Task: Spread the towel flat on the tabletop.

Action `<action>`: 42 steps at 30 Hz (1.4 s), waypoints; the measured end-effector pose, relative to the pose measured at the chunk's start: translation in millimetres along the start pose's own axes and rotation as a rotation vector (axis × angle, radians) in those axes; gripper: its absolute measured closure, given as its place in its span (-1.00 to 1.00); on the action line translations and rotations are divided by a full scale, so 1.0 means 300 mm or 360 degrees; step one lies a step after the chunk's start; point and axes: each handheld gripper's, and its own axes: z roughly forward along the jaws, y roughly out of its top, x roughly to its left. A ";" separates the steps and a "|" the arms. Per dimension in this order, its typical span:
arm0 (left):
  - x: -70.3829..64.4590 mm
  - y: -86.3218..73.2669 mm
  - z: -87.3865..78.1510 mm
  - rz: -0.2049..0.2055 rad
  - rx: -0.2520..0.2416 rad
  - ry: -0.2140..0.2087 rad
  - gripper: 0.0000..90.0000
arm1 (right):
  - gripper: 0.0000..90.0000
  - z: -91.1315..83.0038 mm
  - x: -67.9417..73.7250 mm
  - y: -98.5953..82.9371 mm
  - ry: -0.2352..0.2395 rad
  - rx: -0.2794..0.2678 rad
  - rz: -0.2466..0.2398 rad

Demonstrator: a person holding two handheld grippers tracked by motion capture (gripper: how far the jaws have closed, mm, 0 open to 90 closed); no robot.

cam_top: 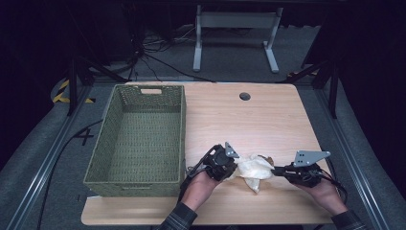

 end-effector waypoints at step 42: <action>0.203 0.067 0.220 -0.0246 0.0177 0.0181 0.94 | 0.83 0.135 -0.015 -0.014 0.0110 0.0183 0.0028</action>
